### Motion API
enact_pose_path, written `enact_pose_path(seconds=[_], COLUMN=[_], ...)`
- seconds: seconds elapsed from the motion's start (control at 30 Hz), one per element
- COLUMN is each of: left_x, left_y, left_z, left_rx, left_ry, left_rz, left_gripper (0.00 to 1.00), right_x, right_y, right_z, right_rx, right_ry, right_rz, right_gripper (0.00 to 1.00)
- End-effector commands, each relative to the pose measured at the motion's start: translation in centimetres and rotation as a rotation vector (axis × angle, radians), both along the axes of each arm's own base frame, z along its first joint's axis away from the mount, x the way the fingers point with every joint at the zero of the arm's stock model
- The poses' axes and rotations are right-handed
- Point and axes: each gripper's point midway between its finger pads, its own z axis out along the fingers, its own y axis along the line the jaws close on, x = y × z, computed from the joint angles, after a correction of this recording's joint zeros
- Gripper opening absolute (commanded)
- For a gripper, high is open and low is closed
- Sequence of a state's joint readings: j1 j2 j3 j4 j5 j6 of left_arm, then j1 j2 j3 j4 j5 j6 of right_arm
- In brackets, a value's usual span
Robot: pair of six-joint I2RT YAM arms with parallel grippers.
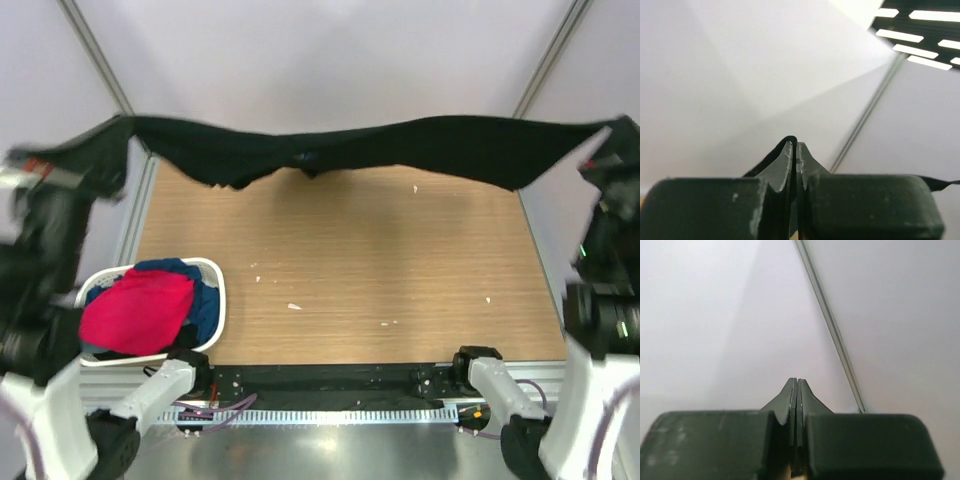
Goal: Fold and stack the t-shirts
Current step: Flatten the tshirt out
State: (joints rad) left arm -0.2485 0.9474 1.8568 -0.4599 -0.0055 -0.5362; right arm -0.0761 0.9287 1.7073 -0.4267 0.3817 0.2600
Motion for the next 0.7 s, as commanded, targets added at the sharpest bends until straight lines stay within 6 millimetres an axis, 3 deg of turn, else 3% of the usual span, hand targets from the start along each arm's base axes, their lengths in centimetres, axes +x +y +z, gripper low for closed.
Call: enact_pose_path(seconds=[0.0,0.03,0.07,0.1,0.13,0.27,0.33,0.4,0.5,0.53,0.57,0.63,0.67], left_x=[-6.1,-7.8,-9.1,-11.5,-12.4,-15.2,-14.9,-13.8,-9.1,-7.8,-4.9,-2.4,0.1], left_y=[0.9,1.3,1.6,2.4,2.5,2.9,2.6,2.5,2.3,2.4,2.8,3.0,2.9], left_z=[1.0,1.4,1.8,2.5,2.8,4.1,4.4,4.4,2.3,1.8,0.1,-0.5,-1.3], left_rx=[-0.038,-0.046,-0.053,-0.062,-0.060,-0.046,-0.043,-0.049,-0.065,-0.074,-0.083,-0.089,-0.083], left_ry=[-0.081,-0.111,-0.131,-0.167,-0.182,-0.214,-0.201,-0.179,-0.066,-0.041,0.024,0.048,0.087], left_rz=[-0.044,-0.046,-0.043,-0.032,-0.032,-0.004,0.010,0.033,0.043,0.054,0.087,0.107,0.111], left_gripper=[0.00,0.00,0.00,0.00,0.00,0.00,0.00,0.00,0.00,0.00,0.00,0.00,0.00], right_x=[-5.0,-6.1,-8.3,-9.2,-10.0,-13.8,-13.5,-13.4,-11.3,-10.3,-8.6,-6.6,-3.9], right_y=[0.7,0.7,0.9,1.0,1.2,1.9,1.7,1.0,-0.2,-0.6,-1.1,-1.9,-2.1], right_z=[-0.1,0.1,1.6,1.3,1.6,4.1,4.1,3.9,2.1,1.4,-0.2,-1.3,-3.0], right_rx=[-0.018,-0.020,-0.027,-0.028,-0.033,-0.044,-0.044,-0.028,0.001,0.004,0.004,0.012,0.013], right_ry=[0.001,0.003,-0.035,-0.013,-0.023,-0.092,-0.063,-0.046,0.039,0.072,0.132,0.171,0.225], right_rz=[0.016,0.011,0.013,0.011,0.018,0.041,0.029,-0.006,-0.066,-0.083,-0.103,-0.141,-0.143], right_gripper=[0.01,0.01,0.01,0.01,0.01,0.01,0.01,0.01,0.01,0.01,0.01,0.01,0.01])
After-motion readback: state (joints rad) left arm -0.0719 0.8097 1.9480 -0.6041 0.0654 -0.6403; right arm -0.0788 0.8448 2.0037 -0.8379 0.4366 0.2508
